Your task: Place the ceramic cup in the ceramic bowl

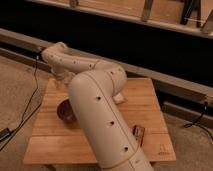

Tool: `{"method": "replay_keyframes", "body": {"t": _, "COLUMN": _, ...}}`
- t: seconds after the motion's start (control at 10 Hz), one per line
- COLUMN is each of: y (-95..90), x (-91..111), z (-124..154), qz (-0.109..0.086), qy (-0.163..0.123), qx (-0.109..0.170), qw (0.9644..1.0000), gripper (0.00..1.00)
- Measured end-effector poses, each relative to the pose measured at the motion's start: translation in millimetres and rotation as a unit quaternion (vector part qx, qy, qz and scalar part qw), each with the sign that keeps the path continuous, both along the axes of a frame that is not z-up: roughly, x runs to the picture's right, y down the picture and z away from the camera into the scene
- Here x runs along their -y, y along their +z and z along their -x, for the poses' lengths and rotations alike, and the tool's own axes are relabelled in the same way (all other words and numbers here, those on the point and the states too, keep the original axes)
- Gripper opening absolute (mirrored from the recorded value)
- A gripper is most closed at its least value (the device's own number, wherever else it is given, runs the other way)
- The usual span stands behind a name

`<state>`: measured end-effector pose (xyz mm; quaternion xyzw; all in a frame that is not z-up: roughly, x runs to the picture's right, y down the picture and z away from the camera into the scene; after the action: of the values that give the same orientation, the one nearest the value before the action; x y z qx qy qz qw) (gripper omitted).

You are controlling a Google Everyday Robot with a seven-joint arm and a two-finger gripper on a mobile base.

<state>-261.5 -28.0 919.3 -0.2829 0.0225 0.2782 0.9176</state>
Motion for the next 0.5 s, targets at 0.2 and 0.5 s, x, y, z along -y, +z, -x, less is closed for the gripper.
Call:
{"method": "replay_keyframes", "body": {"t": 0.2, "y": 5.9, "x": -3.1, "z": -2.1, "qz": 0.008, "qy": 0.002, "qx": -0.007, "qw": 0.9999, "gripper": 0.48}}
{"method": "replay_keyframes", "body": {"t": 0.5, "y": 8.1, "x": -1.5, "z": -5.8, "qz": 0.013, "qy": 0.006, "qx": -0.018, "qw": 0.9997, "gripper": 0.13}}
